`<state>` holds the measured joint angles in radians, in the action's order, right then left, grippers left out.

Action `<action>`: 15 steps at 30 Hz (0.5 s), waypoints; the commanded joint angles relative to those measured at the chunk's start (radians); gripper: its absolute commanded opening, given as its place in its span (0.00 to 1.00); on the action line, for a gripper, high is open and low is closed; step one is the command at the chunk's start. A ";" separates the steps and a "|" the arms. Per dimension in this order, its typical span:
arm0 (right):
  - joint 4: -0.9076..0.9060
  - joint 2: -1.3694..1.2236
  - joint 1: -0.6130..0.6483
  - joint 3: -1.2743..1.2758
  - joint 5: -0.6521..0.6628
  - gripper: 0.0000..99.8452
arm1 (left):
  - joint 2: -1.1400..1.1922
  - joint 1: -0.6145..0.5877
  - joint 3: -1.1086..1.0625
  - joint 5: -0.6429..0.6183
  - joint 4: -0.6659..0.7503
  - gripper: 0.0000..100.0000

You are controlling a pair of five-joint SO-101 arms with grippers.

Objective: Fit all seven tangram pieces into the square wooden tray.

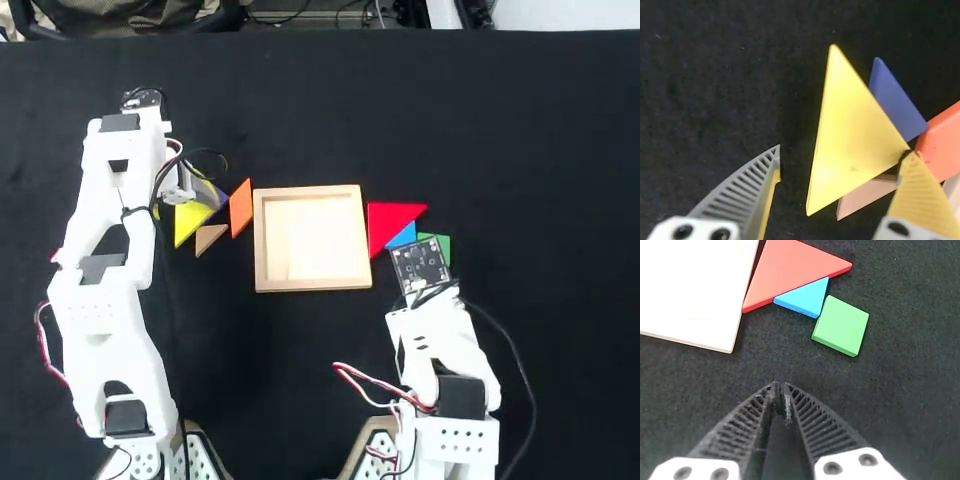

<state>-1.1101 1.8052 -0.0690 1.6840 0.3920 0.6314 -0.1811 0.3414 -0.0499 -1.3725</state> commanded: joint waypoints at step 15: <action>-0.003 0.068 -0.009 0.002 0.008 0.01 | -0.015 -0.012 0.097 -0.048 -0.015 0.37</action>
<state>-1.1101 1.8052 -0.0690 1.6840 0.3920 0.6360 -0.1811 0.3629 -0.0790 -1.3648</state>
